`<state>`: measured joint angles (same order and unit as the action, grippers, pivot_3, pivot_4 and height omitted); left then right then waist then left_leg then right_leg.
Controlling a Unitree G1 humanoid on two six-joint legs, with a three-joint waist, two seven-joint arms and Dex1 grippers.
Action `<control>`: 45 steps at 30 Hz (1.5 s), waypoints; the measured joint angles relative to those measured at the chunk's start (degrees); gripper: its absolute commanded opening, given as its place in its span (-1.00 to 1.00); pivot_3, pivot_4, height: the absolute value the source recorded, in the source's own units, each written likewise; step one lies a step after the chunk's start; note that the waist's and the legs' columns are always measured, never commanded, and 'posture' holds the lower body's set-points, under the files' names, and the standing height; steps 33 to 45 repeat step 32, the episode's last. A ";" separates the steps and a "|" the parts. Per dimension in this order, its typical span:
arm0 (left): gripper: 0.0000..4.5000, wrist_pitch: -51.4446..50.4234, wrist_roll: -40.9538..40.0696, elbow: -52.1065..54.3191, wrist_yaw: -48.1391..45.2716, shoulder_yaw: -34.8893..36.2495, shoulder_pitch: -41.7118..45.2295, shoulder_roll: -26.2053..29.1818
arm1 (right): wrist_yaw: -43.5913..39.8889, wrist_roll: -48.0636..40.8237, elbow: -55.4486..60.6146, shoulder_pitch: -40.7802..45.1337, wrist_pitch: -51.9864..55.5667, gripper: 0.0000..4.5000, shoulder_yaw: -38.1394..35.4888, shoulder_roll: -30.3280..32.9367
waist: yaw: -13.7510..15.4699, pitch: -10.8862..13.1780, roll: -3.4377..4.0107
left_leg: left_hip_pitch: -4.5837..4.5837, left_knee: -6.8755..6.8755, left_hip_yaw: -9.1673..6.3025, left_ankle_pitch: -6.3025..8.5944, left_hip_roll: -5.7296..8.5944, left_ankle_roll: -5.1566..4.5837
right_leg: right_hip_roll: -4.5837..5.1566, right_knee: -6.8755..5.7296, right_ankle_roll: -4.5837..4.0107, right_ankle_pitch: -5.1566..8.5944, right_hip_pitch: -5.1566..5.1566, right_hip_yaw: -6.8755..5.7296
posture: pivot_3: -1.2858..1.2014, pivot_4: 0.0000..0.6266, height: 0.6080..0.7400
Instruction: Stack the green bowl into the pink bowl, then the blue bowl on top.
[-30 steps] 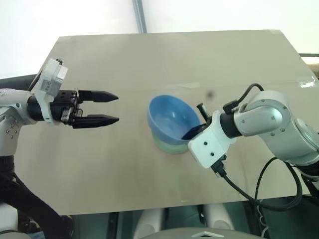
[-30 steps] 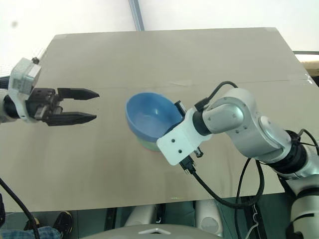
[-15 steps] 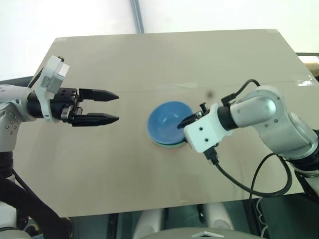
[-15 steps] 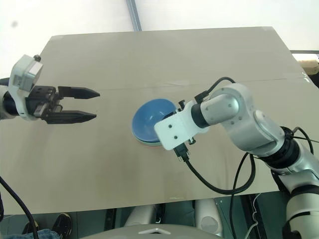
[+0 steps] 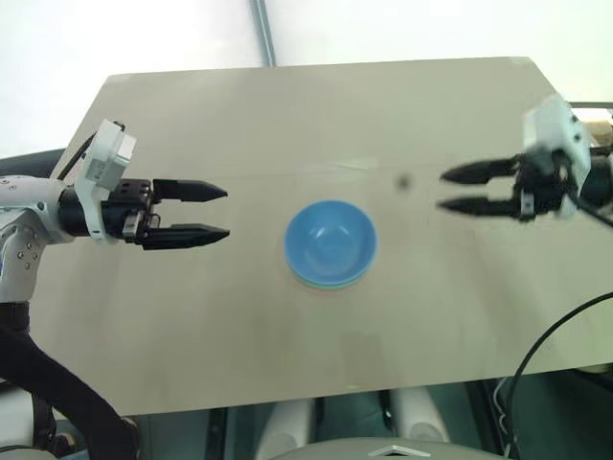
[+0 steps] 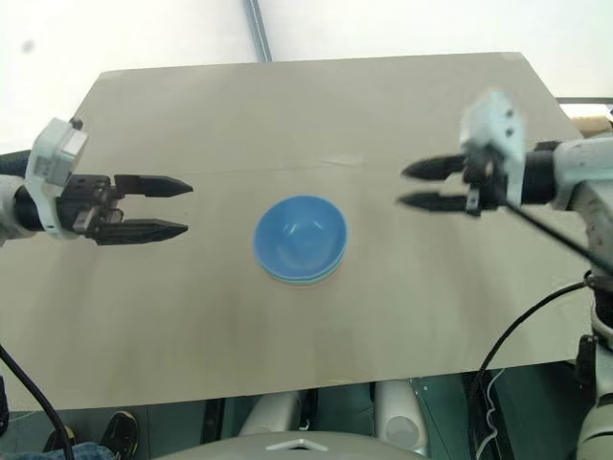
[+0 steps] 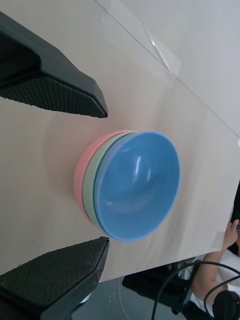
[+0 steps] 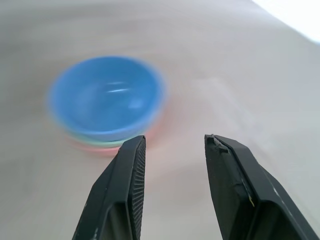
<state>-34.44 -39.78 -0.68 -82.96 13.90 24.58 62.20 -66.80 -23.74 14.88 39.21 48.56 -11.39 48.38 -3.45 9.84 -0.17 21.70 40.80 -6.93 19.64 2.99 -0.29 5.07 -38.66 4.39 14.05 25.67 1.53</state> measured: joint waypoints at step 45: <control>0.79 7.89 2.19 -1.58 0.17 8.92 -16.95 -2.55 | -7.27 -15.75 7.23 -37.85 -11.45 -0.07 -18.52 6.92 | 1.33 -0.02 0.07 | -0.16 0.23 0.18 0.01 -0.11 -0.02 | -0.06 -0.21 0.00 -0.03 -0.14 0.14 | 0.03 -0.52 1.00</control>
